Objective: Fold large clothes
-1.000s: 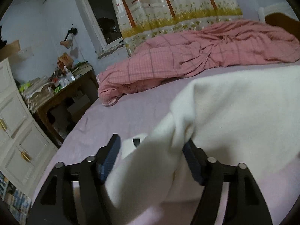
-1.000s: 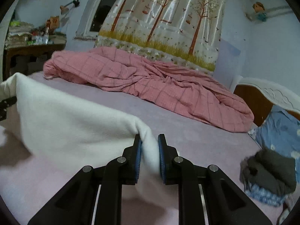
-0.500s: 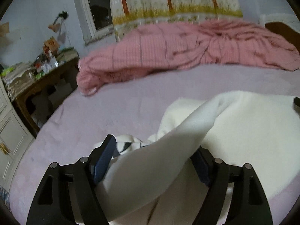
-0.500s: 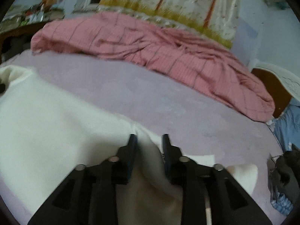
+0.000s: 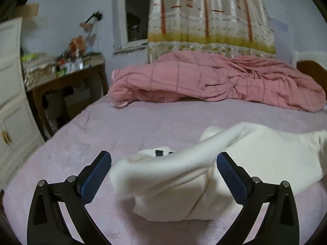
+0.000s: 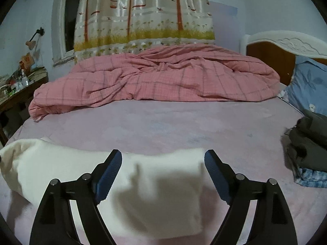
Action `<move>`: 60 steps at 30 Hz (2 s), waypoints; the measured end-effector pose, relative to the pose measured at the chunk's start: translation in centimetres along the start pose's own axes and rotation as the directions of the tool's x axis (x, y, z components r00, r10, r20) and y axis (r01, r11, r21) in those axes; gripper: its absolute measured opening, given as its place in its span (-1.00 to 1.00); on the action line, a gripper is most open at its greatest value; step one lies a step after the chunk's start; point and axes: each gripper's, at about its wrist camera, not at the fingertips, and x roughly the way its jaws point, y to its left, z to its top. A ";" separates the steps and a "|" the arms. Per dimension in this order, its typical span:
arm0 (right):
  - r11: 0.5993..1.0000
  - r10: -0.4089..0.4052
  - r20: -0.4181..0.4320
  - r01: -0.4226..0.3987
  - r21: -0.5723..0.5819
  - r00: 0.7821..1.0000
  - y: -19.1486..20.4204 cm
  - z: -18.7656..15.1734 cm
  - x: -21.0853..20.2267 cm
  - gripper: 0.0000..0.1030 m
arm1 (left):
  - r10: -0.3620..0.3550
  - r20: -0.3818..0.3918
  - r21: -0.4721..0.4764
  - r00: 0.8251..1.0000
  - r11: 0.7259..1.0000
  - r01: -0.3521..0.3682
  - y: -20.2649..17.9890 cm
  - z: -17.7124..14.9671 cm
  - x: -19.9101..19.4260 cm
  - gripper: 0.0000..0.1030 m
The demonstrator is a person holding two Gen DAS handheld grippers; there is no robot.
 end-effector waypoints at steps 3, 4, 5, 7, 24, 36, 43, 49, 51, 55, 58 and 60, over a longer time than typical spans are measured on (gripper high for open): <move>0.998 0.068 -0.103 -0.068 0.007 0.992 -1.6 -1.1 0.6 0.66 | -0.018 -0.068 -0.084 0.998 0.996 0.013 2.1 -0.1 1.9 0.99; 0.996 0.088 -0.133 -0.088 0.006 0.987 -1.9 -1.1 1.4 0.66 | -0.036 -0.094 -0.117 0.995 0.993 0.025 2.8 -0.2 2.9 0.99; 0.994 0.106 -0.168 -0.108 -0.003 0.980 -2.2 -1.6 2.2 0.66 | -0.053 -0.114 -0.145 0.992 0.989 0.036 3.4 -0.3 3.7 0.99; 0.995 0.095 -0.202 -0.102 -0.023 0.975 -2.7 -2.7 3.7 0.66 | -0.071 -0.145 -0.202 0.987 0.979 0.041 4.5 -0.6 5.2 0.99; 0.987 0.060 0.065 -0.049 -0.154 0.996 2.4 -2.1 6.1 -0.72 | 0.132 -0.341 -0.068 0.931 0.984 -0.165 4.8 -3.7 9.9 -0.87; 0.993 -0.062 -0.165 0.044 -0.112 0.984 0.4 -4.3 11.0 0.09 | 0.077 -0.279 -0.070 0.957 0.992 -0.101 5.5 -3.3 7.4 0.08; 1.000 -0.016 -0.192 0.015 -0.005 0.981 -1.1 -3.9 8.4 0.36 | -0.057 -0.359 -0.106 0.932 0.994 0.019 6.1 -4.6 4.9 0.36; 0.998 -0.018 -0.192 0.008 -0.054 0.981 0.2 -4.4 4.9 0.37 | -0.172 -0.364 -0.112 0.915 0.984 0.140 6.2 -6.5 4.5 -0.23; 0.998 0.007 -0.176 -0.017 -0.056 0.984 0.5 -4.5 3.6 0.40 | -0.217 -0.359 -0.102 0.908 0.976 0.193 5.7 -7.0 4.5 -0.30; 0.989 0.127 -0.235 -0.142 -0.049 0.964 1.3 -5.2 2.5 0.48 | -0.254 -0.351 -0.116 0.901 0.967 0.228 6.0 -7.0 4.6 -0.26; 0.979 0.145 -0.261 -0.176 -0.101 0.954 2.7 -6.1 2.3 0.48 | -0.269 -0.334 -0.138 0.903 0.962 0.235 6.0 -7.1 4.9 -0.20; 0.971 0.135 -0.291 -0.185 -0.149 0.947 3.9 -6.8 2.6 0.48 | -0.229 -0.345 -0.112 0.910 0.973 0.202 5.5 -7.3 5.4 -0.13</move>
